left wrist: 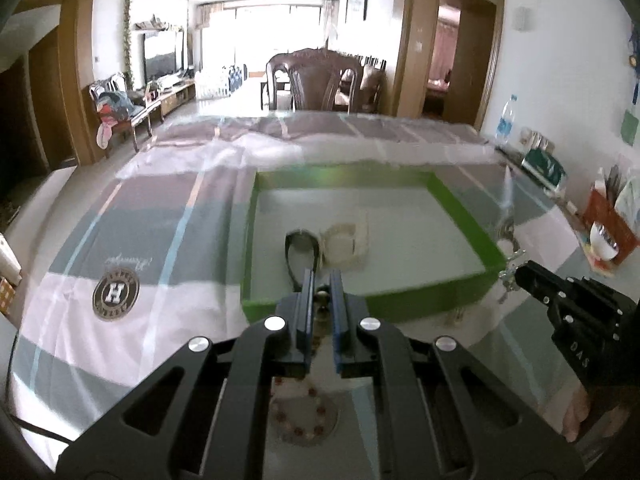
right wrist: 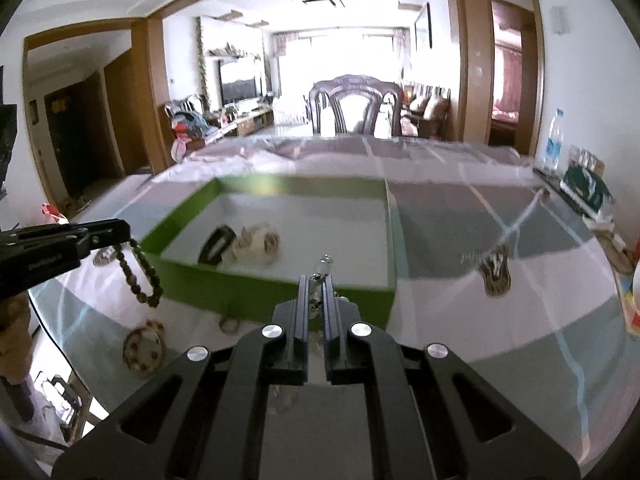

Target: Organize jewelry

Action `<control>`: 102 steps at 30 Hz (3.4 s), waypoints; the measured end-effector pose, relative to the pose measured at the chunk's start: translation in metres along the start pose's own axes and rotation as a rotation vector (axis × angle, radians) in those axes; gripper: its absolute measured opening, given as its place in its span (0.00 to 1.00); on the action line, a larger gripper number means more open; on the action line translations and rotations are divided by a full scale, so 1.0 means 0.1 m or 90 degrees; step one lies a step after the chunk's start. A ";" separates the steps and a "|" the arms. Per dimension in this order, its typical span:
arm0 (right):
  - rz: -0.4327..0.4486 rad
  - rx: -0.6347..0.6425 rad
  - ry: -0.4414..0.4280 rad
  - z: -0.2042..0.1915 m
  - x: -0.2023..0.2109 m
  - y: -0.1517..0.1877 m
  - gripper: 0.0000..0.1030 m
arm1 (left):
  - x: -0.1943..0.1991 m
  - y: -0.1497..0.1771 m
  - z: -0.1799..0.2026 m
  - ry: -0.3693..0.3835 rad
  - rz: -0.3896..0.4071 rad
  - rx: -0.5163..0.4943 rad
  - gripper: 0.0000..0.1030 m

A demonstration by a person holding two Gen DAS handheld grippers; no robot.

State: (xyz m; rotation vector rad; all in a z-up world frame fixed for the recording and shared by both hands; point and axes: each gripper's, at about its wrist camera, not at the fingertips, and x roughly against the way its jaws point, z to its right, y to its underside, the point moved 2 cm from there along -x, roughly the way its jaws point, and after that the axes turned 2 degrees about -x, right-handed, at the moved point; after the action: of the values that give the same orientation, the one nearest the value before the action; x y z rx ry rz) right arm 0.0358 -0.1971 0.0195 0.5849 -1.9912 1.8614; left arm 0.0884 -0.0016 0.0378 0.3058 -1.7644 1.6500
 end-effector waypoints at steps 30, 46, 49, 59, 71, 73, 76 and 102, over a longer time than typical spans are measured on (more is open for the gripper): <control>-0.025 0.002 -0.009 -0.07 -0.41 -0.07 0.35 | -0.51 -0.03 -0.29 -0.036 -0.034 0.039 0.19; -0.164 -0.018 -0.027 0.01 -0.48 0.69 0.35 | -0.48 0.89 -0.34 -0.068 -0.154 0.054 0.34; -0.169 -0.016 -0.028 -0.03 -0.49 0.74 0.35 | -0.50 0.93 -0.31 -0.065 -0.163 0.047 0.34; -0.184 -0.016 -0.021 -0.05 -0.52 0.82 0.37 | -0.57 0.99 -0.25 -0.059 -0.173 0.032 0.12; -0.188 -0.022 -0.012 -0.01 -0.54 0.84 0.38 | -0.47 0.89 -0.30 -0.056 -0.150 0.056 0.08; -0.187 -0.024 -0.010 0.00 -0.54 0.85 0.38 | -0.42 0.85 -0.31 -0.055 -0.140 0.059 0.08; -0.186 -0.024 -0.007 0.02 -0.52 0.85 0.38 | -0.37 0.81 -0.33 -0.057 -0.128 0.064 0.08; -0.166 -0.061 0.028 0.14 -0.86 0.63 0.22 | -0.25 0.53 -0.34 -0.042 -0.087 0.074 0.07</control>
State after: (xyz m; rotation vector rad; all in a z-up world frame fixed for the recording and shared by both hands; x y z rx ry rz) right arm 0.0766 -0.2026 -0.0800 0.7288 -1.8642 1.6016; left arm 0.0860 0.0322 -0.0206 0.5281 -1.6591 1.6637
